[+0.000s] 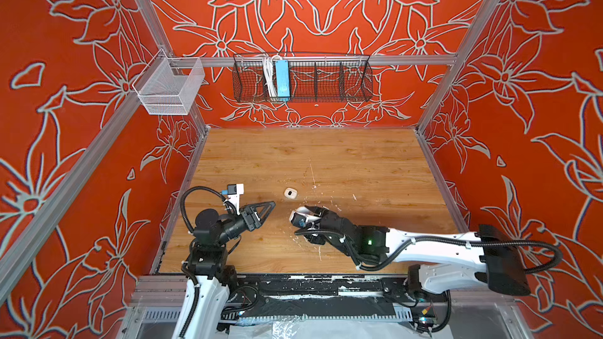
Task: Insert the wireless bluetooth earbuds into the charging case
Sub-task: 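Lift the round case and carry it toward the left gripper, then close the left gripper on the round case while the right gripper releases it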
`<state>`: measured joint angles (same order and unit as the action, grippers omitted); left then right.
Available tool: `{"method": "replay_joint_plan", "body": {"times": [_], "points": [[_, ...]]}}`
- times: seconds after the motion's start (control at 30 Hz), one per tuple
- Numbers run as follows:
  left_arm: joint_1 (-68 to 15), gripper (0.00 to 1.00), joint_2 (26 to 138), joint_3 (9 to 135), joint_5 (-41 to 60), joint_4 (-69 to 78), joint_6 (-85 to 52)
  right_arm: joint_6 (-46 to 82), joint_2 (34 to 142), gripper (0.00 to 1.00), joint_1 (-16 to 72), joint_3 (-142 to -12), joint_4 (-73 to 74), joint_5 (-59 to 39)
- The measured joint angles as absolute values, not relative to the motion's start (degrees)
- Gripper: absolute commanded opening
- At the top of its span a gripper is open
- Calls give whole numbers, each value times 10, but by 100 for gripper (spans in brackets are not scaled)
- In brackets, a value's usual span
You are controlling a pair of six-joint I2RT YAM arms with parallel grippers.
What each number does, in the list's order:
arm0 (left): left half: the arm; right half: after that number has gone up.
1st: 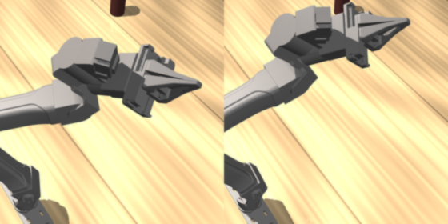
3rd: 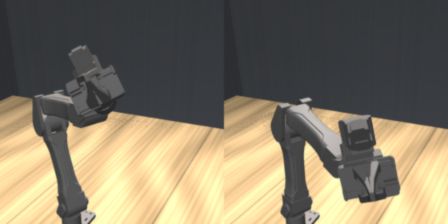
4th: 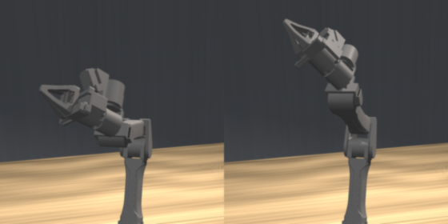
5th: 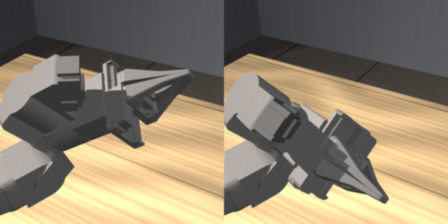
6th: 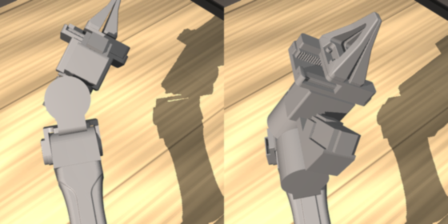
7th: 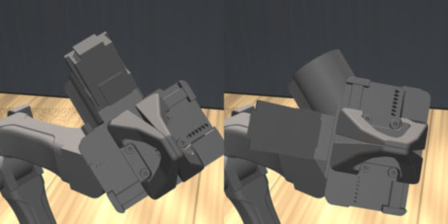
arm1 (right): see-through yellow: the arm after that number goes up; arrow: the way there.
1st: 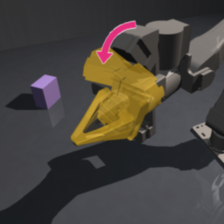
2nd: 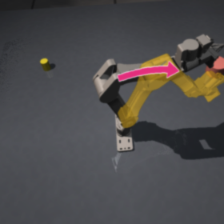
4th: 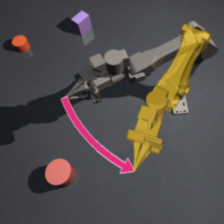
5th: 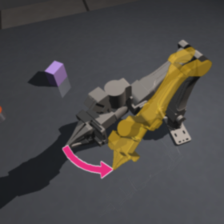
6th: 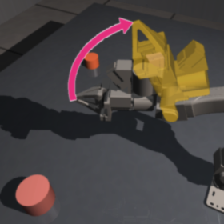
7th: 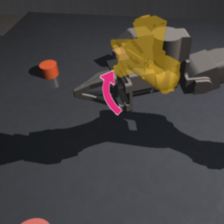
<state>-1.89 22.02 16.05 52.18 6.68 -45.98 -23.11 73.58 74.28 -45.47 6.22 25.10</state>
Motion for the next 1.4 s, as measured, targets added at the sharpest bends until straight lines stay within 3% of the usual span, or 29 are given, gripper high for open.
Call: {"method": "replay_joint_plan", "body": {"times": [0.33, 0.93, 1.0, 1.07, 1.1, 1.4], "points": [[-222, 59, 271, 167, 489, 112, -354, -330, 617, 35, 754, -395, 136, 232], [-322, 46, 260, 166, 438, 128, -236, -356, 631, 36, 821, -395, 142, 236], [-326, 49, 260, 166, 435, 125, -231, -359, 640, 36, 825, -395, 142, 244], [-328, 64, 258, 166, 427, 124, -222, -360, 646, 36, 826, -395, 143, 254], [-329, 66, 255, 166, 422, 121, -223, -360, 646, 36, 826, -395, 143, 259], [-330, 65, 218, 166, 356, 81, -223, -349, 631, 36, 821, -390, 152, 283]]}}
